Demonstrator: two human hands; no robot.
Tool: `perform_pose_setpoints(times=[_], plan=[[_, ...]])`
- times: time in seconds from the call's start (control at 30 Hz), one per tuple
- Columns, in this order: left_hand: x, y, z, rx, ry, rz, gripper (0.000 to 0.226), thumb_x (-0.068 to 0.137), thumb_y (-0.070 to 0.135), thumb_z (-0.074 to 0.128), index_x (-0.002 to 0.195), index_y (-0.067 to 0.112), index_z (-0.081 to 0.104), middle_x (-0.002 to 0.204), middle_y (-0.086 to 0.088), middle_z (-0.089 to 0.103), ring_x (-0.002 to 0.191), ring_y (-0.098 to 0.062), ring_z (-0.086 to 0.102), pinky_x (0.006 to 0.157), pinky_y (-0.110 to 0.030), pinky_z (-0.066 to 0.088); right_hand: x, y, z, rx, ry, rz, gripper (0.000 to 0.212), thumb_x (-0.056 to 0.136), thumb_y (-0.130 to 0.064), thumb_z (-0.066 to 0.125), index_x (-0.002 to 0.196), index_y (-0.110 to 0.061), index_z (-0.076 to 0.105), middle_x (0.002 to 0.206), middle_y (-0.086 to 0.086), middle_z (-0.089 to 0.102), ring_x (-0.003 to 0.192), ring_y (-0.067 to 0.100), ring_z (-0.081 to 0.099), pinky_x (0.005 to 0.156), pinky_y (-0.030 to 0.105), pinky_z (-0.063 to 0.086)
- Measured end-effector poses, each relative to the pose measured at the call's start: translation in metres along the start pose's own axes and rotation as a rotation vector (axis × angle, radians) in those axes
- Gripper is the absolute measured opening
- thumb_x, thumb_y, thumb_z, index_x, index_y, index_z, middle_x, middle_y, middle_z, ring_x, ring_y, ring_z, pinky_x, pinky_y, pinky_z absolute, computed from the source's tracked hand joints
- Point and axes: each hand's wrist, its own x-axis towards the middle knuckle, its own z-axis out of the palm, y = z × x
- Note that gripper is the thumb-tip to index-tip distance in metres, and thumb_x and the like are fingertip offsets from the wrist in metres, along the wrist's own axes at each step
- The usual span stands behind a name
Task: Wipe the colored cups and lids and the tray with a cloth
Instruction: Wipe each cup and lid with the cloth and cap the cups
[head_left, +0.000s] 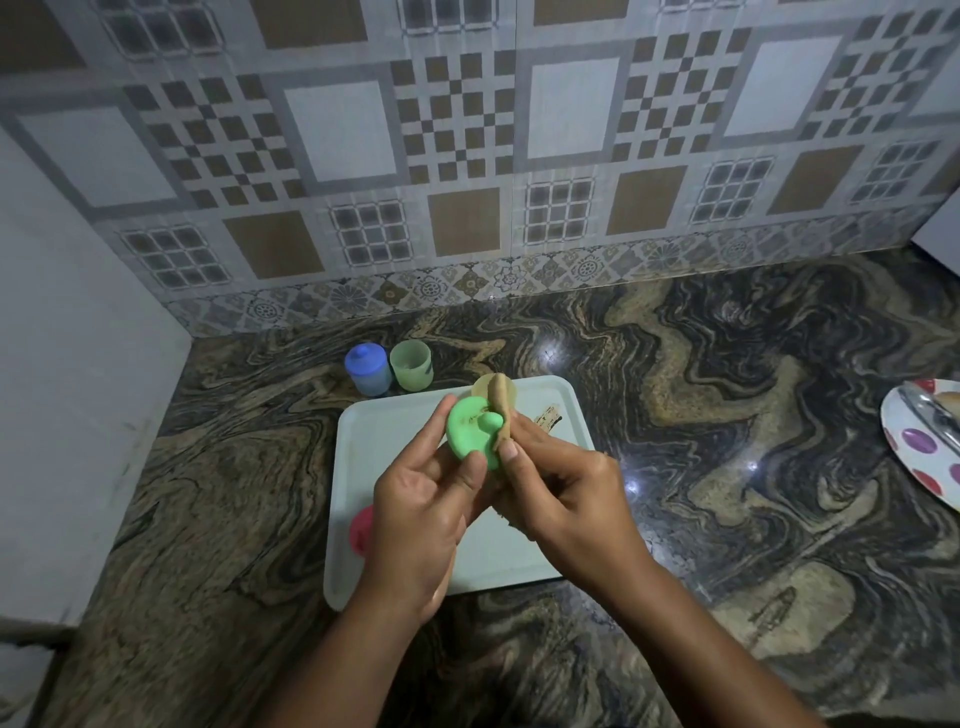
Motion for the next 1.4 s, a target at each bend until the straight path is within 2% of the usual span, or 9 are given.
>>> perform_pose_setpoints(times=[0.13, 0.33, 0.5, 0.6, 0.83, 1.0, 1.13, 1.3, 1.4], plan=[[0.003, 0.003, -0.006, -0.026, 0.028, -0.023, 0.040, 0.093, 0.009, 0.055, 0.132, 0.019, 0.057, 0.117, -0.009, 0.073, 0.112, -0.035, 0.067, 0.069, -0.023, 0.056, -0.001, -0.002, -0.001, 0.040, 0.051, -0.021, 0.026, 0.097, -0.016, 0.069, 0.122, -0.018, 0.074, 0.129, -0.013, 0.066, 0.128, 0.012, 0.062, 0.098, 0.038, 0.058], [0.001, -0.002, 0.001, -0.010, 0.069, -0.002, 0.028, 0.089, 0.024, 0.056, 0.114, 0.024, 0.070, 0.115, -0.004, 0.074, 0.110, -0.027, 0.069, 0.069, -0.019, 0.056, 0.001, -0.004, 0.004, 0.070, 0.070, -0.001, 0.025, 0.096, -0.025, 0.069, 0.120, -0.025, 0.076, 0.122, -0.009, 0.074, 0.097, 0.007, 0.067, 0.085, 0.041, 0.062], [-0.004, 0.001, -0.004, 0.047, 0.028, 0.037, 0.031, 0.089, 0.016, 0.057, 0.116, 0.019, 0.072, 0.111, -0.003, 0.075, 0.097, -0.014, 0.071, 0.071, -0.022, 0.054, 0.004, -0.004, -0.001, 0.001, 0.044, -0.064, 0.024, 0.098, -0.017, 0.067, 0.120, -0.019, 0.075, 0.098, 0.002, 0.081, 0.138, 0.004, 0.049, 0.105, 0.035, 0.053], [0.000, 0.002, -0.005, 0.026, 0.089, 0.002, 0.029, 0.096, 0.021, 0.053, 0.118, 0.015, 0.071, 0.098, -0.001, 0.074, 0.074, -0.010, 0.066, 0.064, -0.026, 0.050, 0.005, -0.007, 0.000, 0.042, 0.027, -0.092, 0.025, 0.098, -0.012, 0.068, 0.121, -0.016, 0.075, 0.125, 0.000, 0.072, 0.138, 0.008, 0.052, 0.108, 0.037, 0.051], [-0.004, 0.005, -0.001, 0.000, 0.001, 0.010, 0.038, 0.095, 0.034, 0.045, 0.129, 0.025, 0.062, 0.132, -0.002, 0.065, 0.125, -0.024, 0.060, 0.077, -0.022, 0.055, -0.003, -0.009, 0.008, 0.024, 0.077, -0.116, 0.027, 0.096, -0.013, 0.069, 0.122, -0.017, 0.074, 0.136, -0.008, 0.064, 0.131, 0.010, 0.059, 0.101, 0.040, 0.057], [-0.006, 0.005, -0.004, 0.086, -0.045, 0.044, 0.036, 0.097, 0.010, 0.049, 0.131, 0.018, 0.060, 0.117, -0.002, 0.073, 0.105, -0.016, 0.070, 0.072, -0.020, 0.054, -0.001, -0.013, 0.007, -0.046, 0.133, -0.217, 0.026, 0.096, -0.013, 0.068, 0.121, -0.014, 0.075, 0.128, -0.020, 0.065, 0.117, 0.009, 0.068, 0.092, 0.028, 0.059], [-0.002, 0.006, -0.003, 0.012, 0.043, -0.009, 0.030, 0.098, 0.022, 0.048, 0.117, 0.015, 0.070, 0.108, -0.007, 0.074, 0.088, -0.014, 0.069, 0.062, -0.023, 0.052, 0.003, -0.015, 0.006, -0.008, 0.120, -0.183, 0.023, 0.095, -0.007, 0.070, 0.117, -0.011, 0.076, 0.112, -0.021, 0.069, 0.128, 0.007, 0.060, 0.098, 0.033, 0.058], [-0.003, 0.006, 0.000, -0.008, 0.068, -0.007, 0.035, 0.091, 0.038, 0.049, 0.108, 0.018, 0.073, 0.121, -0.010, 0.071, 0.117, -0.028, 0.065, 0.074, -0.027, 0.055, -0.002, -0.015, 0.009, -0.001, 0.128, -0.150, 0.024, 0.094, -0.020, 0.071, 0.118, -0.015, 0.076, 0.127, -0.016, 0.067, 0.120, 0.013, 0.067, 0.093, 0.042, 0.061], [-0.006, 0.008, -0.002, 0.035, 0.018, 0.019, 0.031, 0.091, 0.027, 0.053, 0.114, 0.013, 0.070, 0.116, -0.010, 0.072, 0.107, -0.023, 0.069, 0.072, -0.023, 0.055, -0.001, -0.015, 0.010, 0.021, 0.154, -0.179, 0.023, 0.094, -0.018, 0.071, 0.116, -0.015, 0.077, 0.126, -0.023, 0.066, 0.118, 0.015, 0.069, 0.086, 0.042, 0.063]])
